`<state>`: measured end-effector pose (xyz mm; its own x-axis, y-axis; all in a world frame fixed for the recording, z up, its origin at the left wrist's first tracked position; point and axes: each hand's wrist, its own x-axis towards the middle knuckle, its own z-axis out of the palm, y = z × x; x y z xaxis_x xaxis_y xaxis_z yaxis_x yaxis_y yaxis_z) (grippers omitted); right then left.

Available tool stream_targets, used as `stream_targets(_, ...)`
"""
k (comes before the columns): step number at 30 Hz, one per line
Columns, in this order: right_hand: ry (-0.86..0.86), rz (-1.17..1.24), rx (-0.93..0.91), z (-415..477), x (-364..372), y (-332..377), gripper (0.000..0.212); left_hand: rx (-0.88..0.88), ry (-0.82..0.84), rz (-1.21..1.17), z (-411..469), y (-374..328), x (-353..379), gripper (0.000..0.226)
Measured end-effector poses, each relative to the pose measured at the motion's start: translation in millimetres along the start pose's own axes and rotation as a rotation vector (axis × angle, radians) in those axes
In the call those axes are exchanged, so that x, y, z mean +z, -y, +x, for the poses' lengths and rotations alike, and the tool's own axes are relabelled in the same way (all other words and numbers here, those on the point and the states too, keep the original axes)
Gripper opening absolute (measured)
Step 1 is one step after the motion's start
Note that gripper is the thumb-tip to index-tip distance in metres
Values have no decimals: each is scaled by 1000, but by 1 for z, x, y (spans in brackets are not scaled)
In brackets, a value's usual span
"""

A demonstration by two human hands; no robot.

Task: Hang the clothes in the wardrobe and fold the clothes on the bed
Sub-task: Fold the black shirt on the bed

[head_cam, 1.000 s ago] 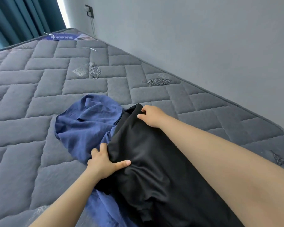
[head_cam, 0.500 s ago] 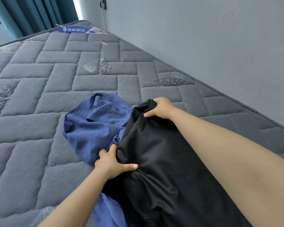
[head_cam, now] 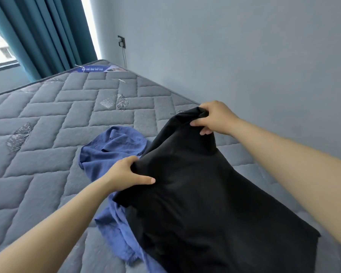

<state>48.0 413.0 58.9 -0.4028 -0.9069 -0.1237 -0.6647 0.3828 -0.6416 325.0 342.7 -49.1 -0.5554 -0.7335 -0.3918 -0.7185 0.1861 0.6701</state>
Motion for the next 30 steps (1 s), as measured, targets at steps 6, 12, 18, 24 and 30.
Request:
stream_targets(6,-155,237,91,-45,-16,-32,10,220,-56,151,-50,-58,-1,15)
stream_targets(12,-274,269,161,-115,-59,-78,14,411,-27,297,-103,-134,39,14)
stream_targets(18,-359,244,313,-200,-88,-151,18,576,93,392,-148,-188,114,13)
stream_targets(24,-365,615,540,-285,-70,-217,50,675,194,452,-174,-212,221,21)
stream_targets(30,-413,717,636,-357,-40,-259,42,594,316,409,-179,-189,313,28)
